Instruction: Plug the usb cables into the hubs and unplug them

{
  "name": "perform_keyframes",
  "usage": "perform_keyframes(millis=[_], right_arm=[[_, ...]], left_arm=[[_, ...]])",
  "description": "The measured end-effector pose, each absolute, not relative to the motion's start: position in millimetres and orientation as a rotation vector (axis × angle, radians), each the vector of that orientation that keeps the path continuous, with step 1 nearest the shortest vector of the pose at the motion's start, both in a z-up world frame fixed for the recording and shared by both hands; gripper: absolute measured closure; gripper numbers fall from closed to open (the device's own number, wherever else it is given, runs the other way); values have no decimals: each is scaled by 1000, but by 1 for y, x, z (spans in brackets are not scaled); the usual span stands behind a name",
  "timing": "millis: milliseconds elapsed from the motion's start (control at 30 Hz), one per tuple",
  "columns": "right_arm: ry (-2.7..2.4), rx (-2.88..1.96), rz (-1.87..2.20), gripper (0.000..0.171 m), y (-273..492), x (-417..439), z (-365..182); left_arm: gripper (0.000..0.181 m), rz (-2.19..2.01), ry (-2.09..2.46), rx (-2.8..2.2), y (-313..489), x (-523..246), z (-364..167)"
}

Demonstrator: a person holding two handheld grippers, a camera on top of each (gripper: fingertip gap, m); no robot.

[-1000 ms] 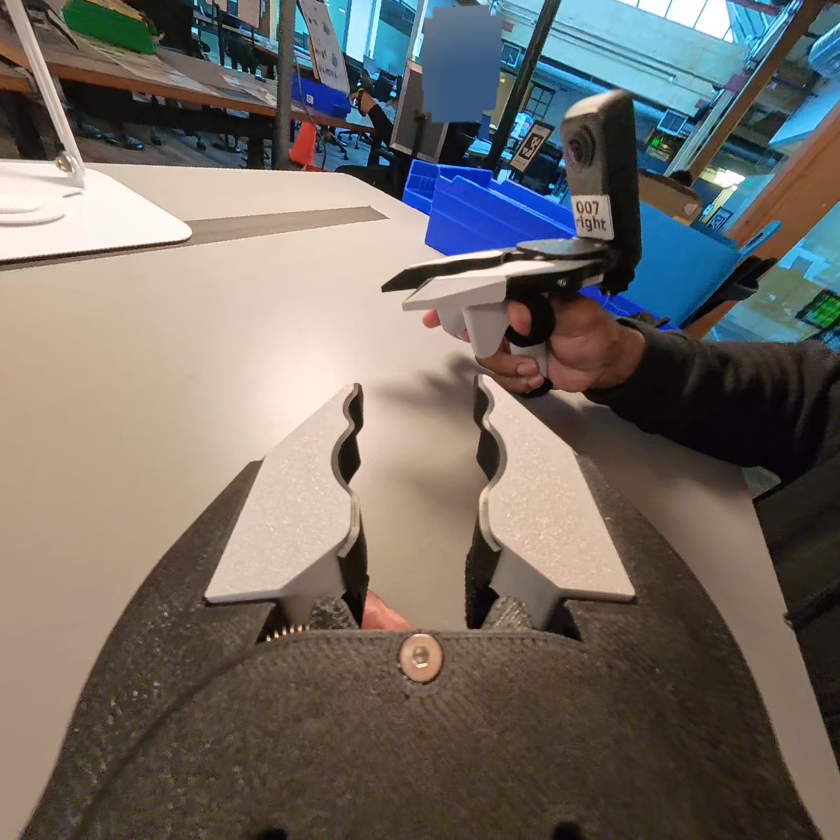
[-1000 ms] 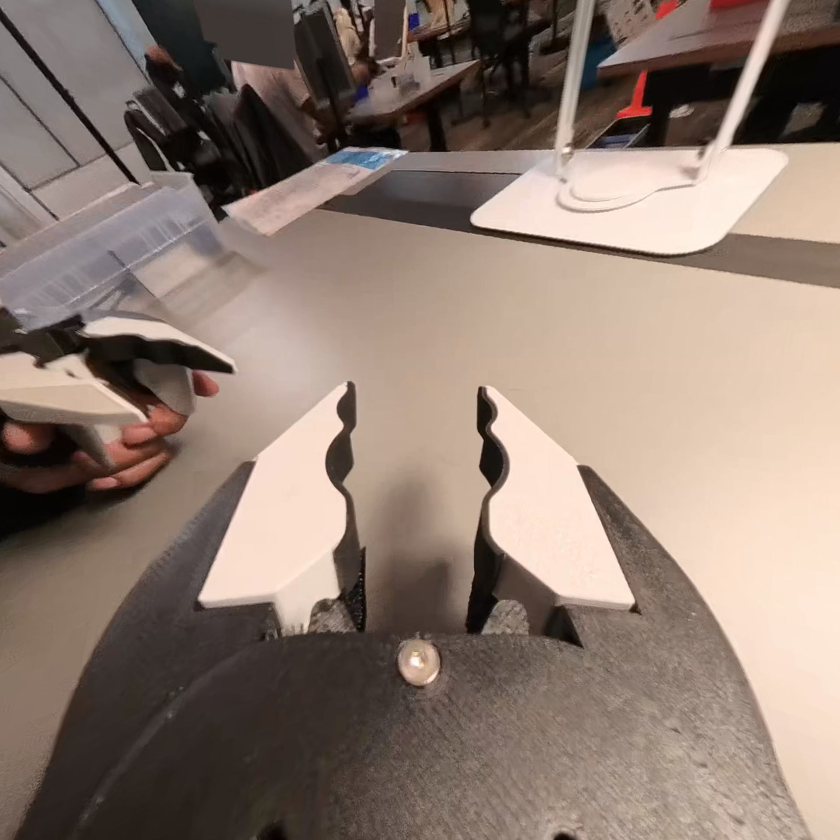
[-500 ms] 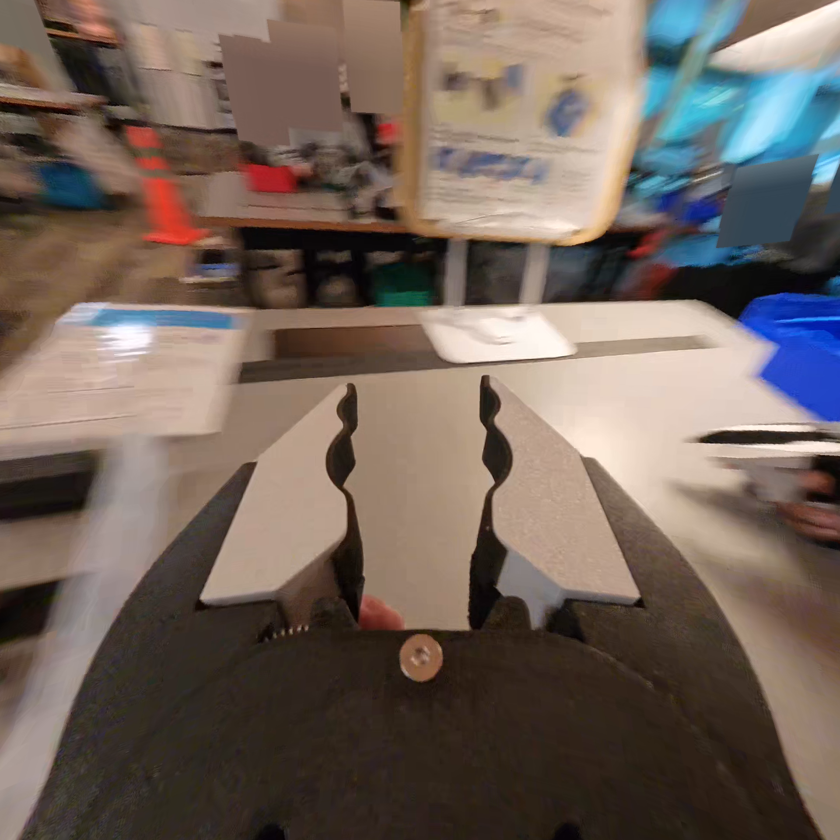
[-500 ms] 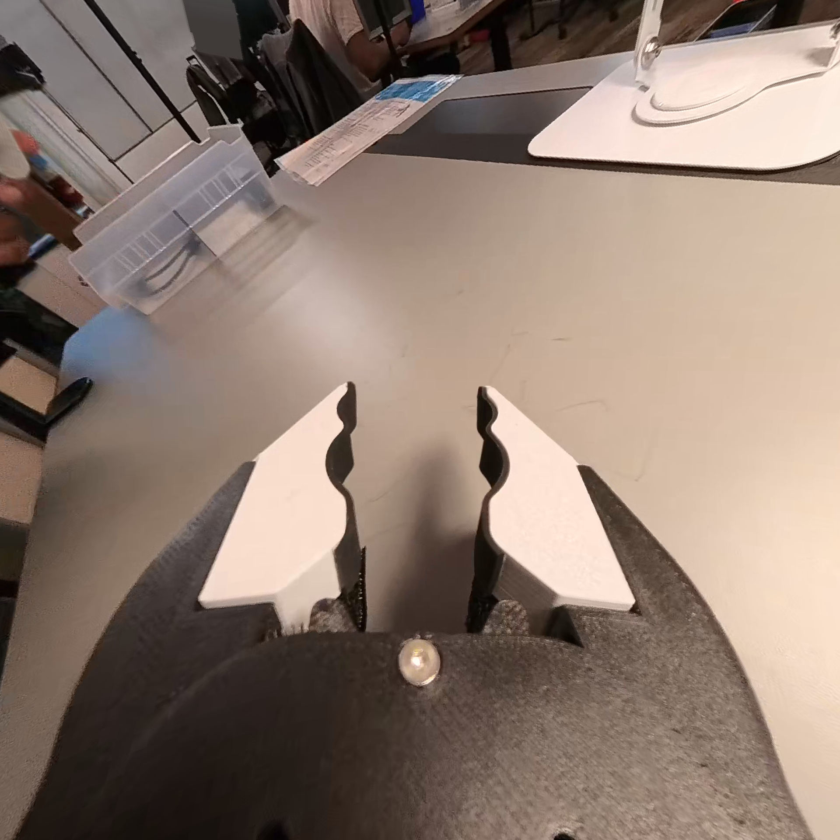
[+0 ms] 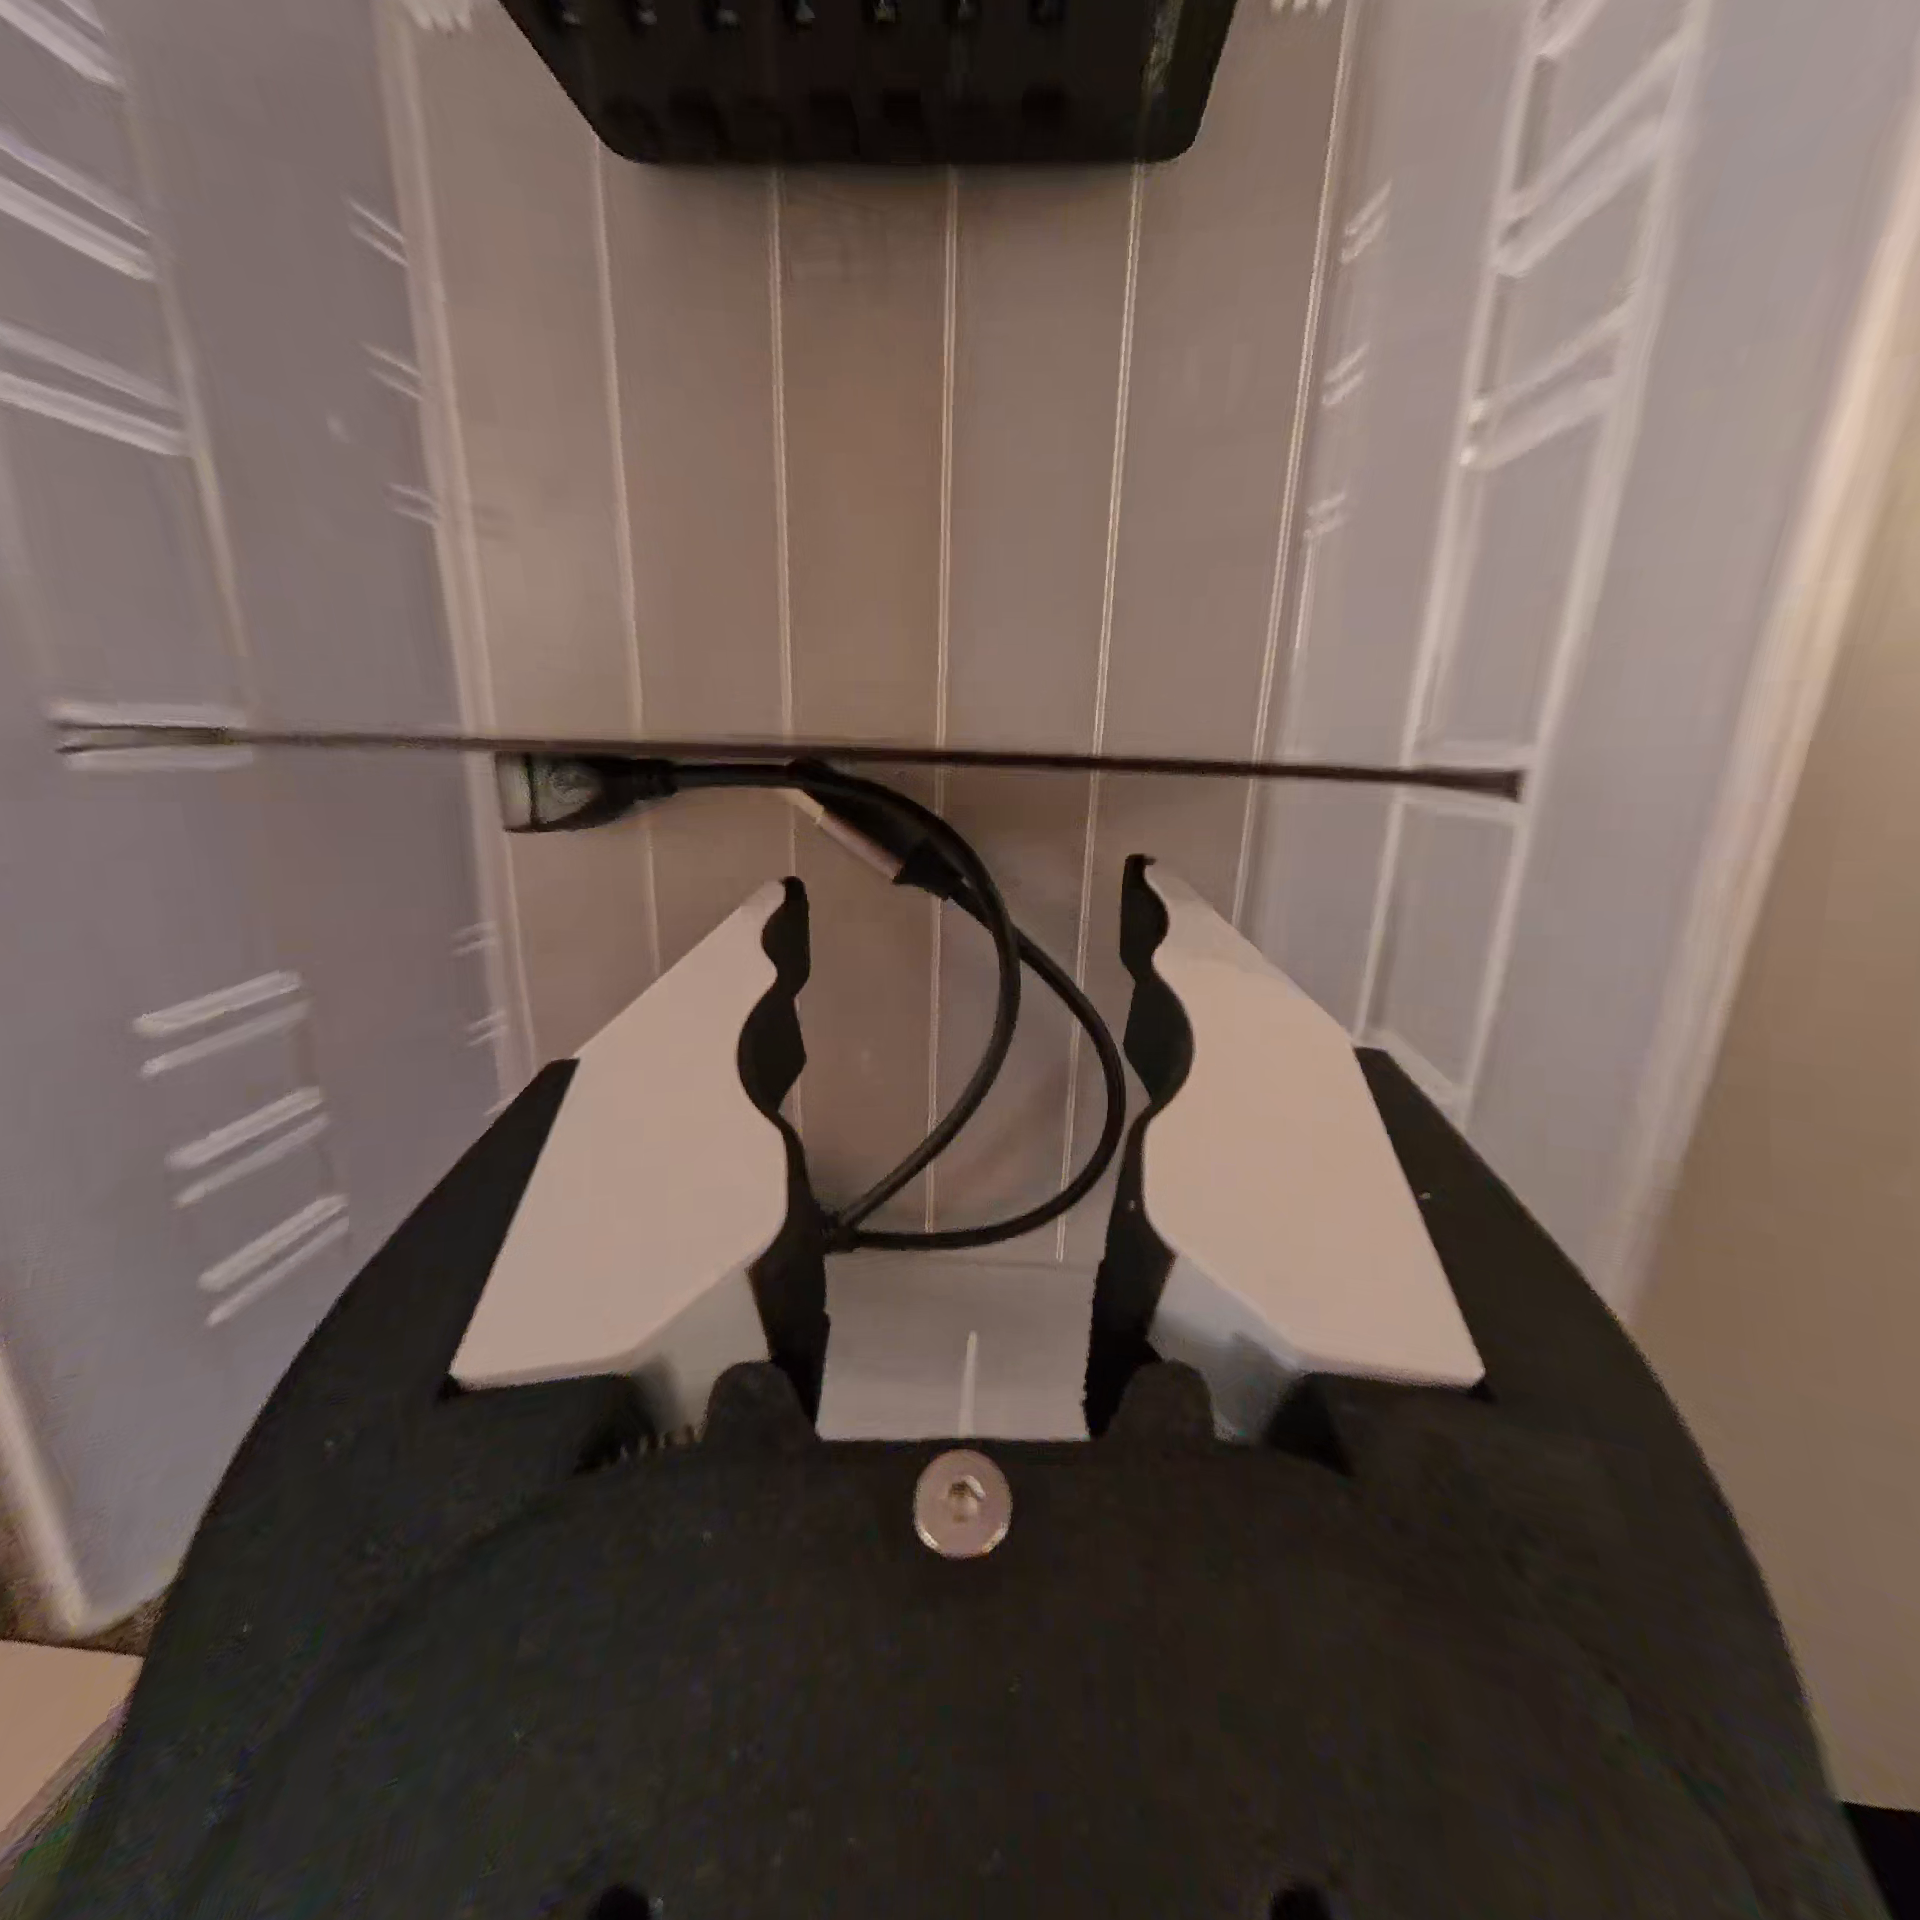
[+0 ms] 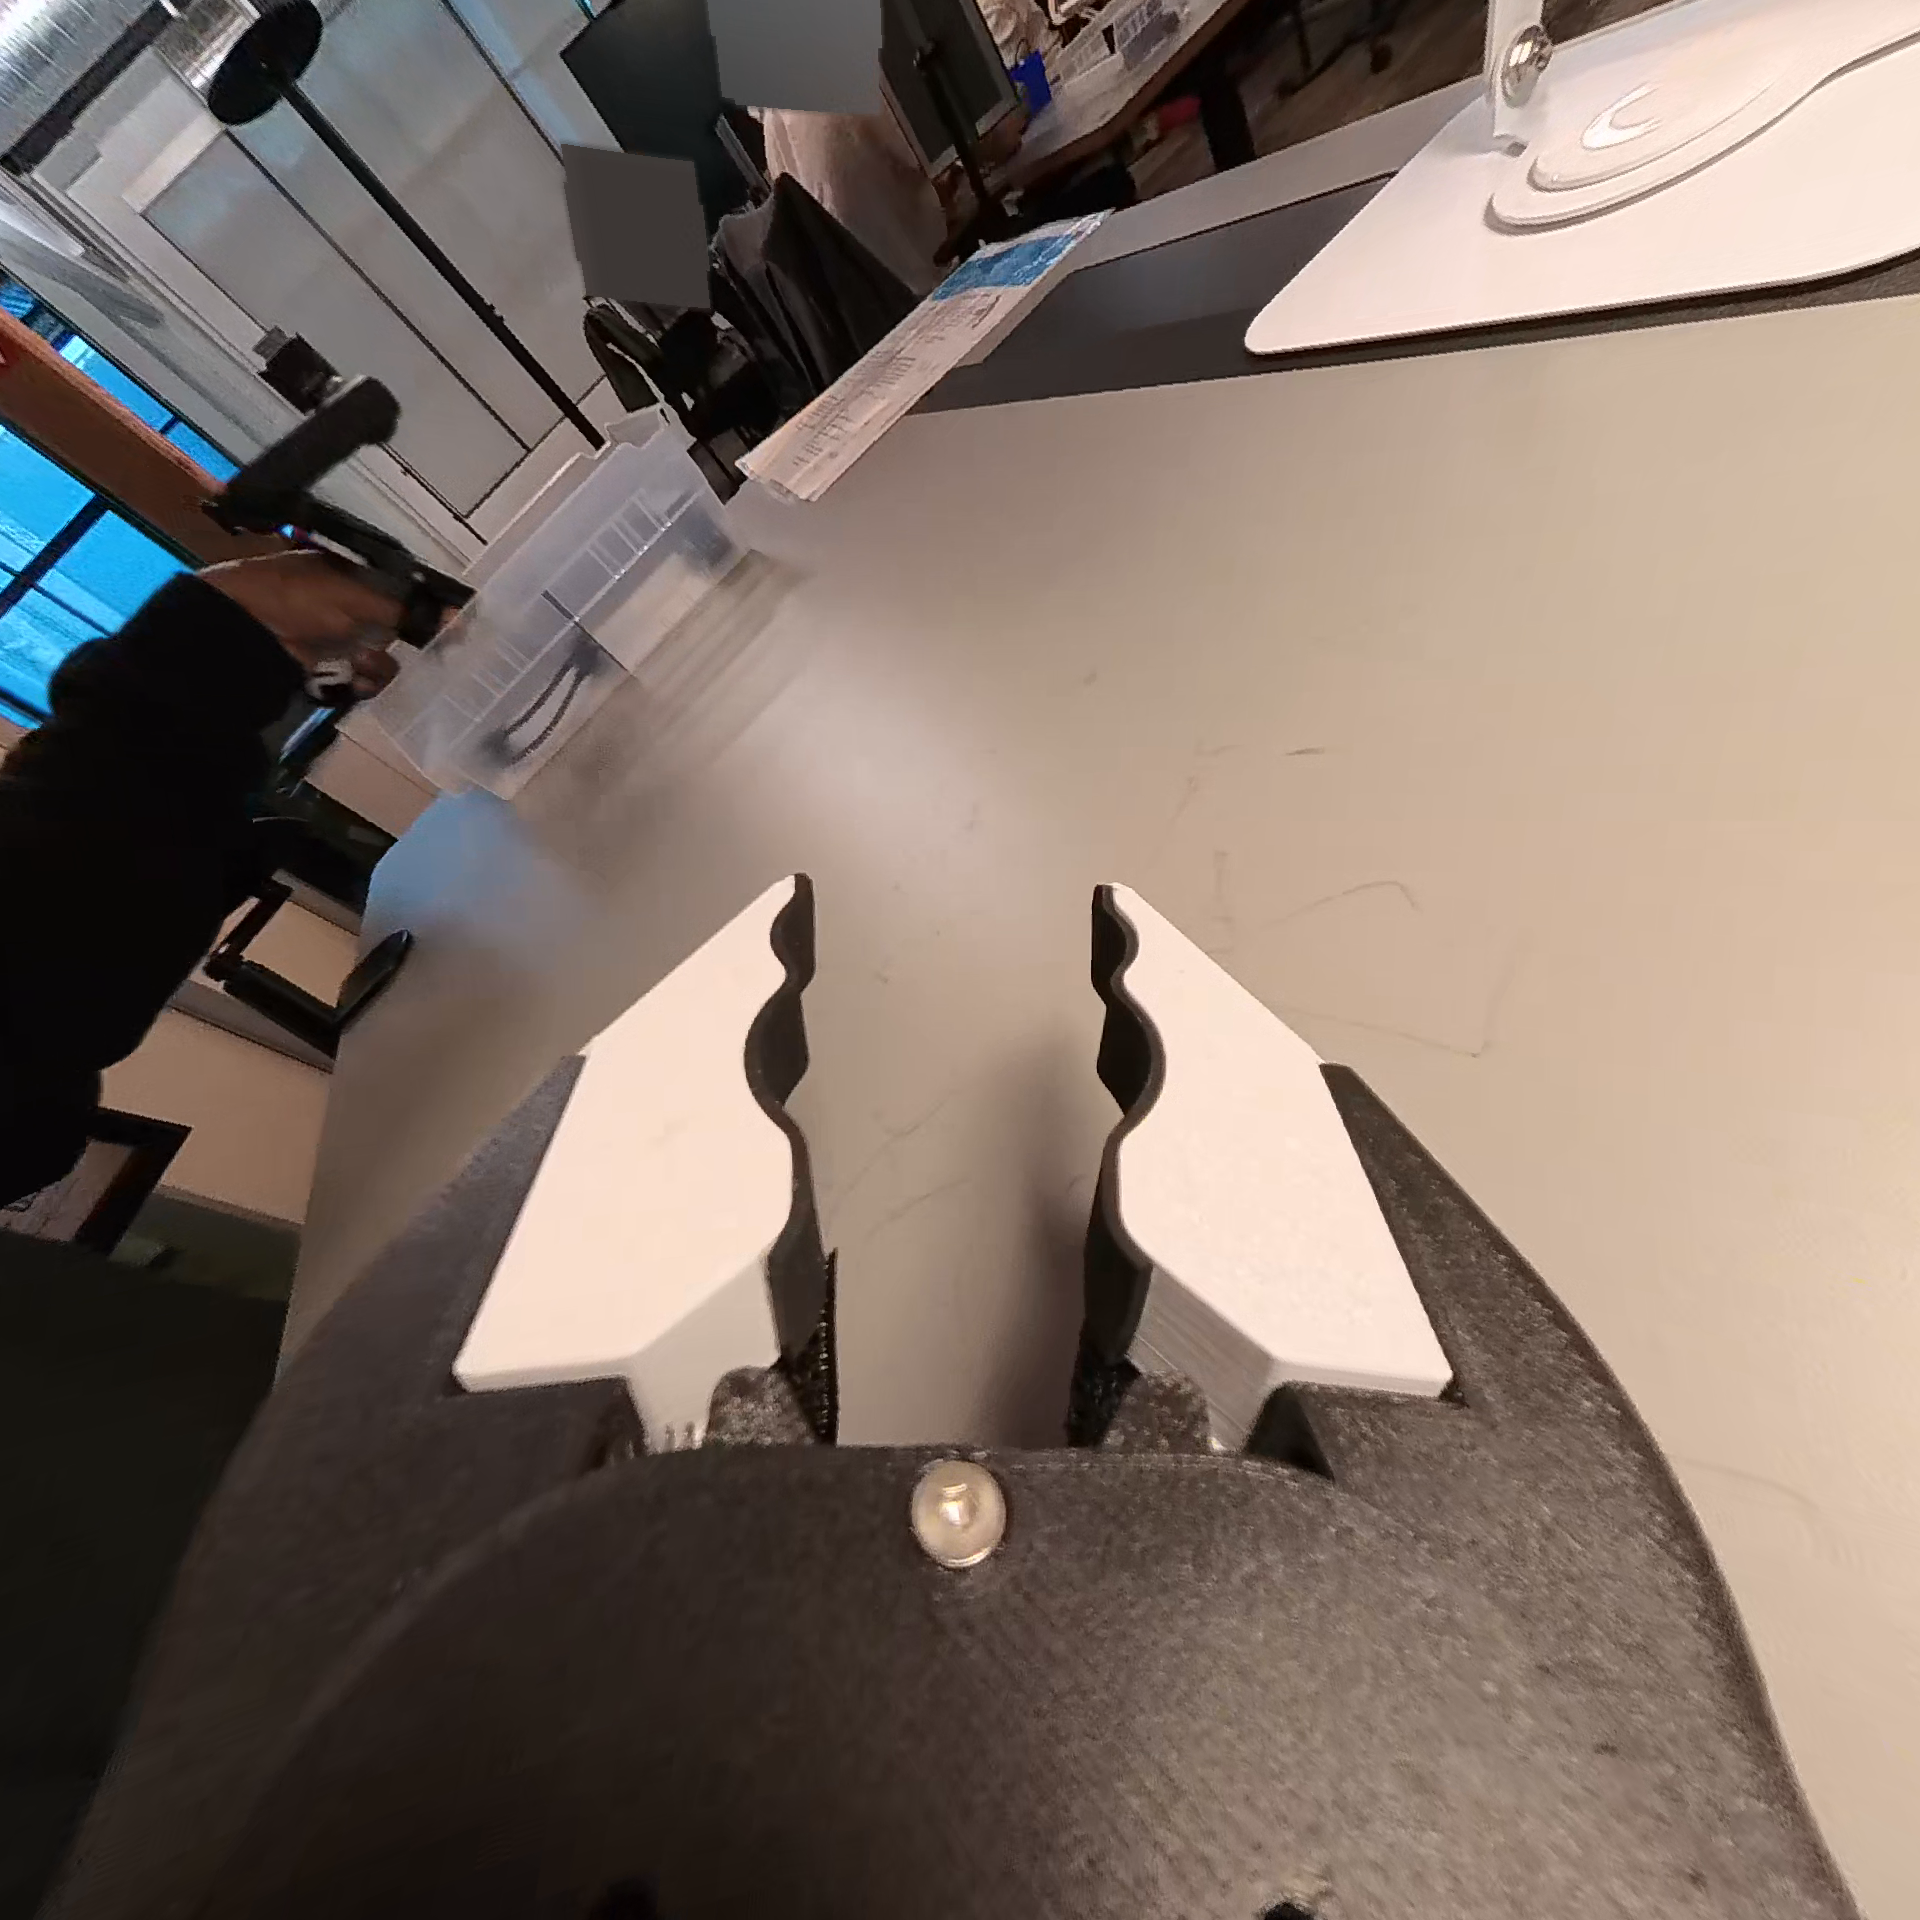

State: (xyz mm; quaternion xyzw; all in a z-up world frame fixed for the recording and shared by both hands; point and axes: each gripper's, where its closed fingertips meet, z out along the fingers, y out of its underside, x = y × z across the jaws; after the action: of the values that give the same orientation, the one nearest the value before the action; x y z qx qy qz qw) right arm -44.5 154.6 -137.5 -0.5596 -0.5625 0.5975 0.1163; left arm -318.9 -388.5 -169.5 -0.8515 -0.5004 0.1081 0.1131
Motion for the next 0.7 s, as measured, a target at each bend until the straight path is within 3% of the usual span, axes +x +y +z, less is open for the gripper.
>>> perform_keyframes(millis=[100, 233, 400, 533, 700], right_arm=[[-1644, -1643, 1749, 118, 155, -45, -138], [-1625, -1650, 1757, 118, 157, -45, -137], [-1618, -1667, 1775, 118, 159, -45, -138], [-1622, -1659, 1778, 118, 158, -44, -137], [-1626, -1659, 1784, 118, 157, -44, -137]], left_arm=[[120, 265, -1487, -2547, -391, -320, -190], [158, 253, -1470, -2530, -393, -317, -200], [167, 267, -1417, -2532, -398, -304, -193], [172, 419, -1391, -2442, -404, -305, -153], [172, 596, -1254, -2296, -387, -302, -68]])
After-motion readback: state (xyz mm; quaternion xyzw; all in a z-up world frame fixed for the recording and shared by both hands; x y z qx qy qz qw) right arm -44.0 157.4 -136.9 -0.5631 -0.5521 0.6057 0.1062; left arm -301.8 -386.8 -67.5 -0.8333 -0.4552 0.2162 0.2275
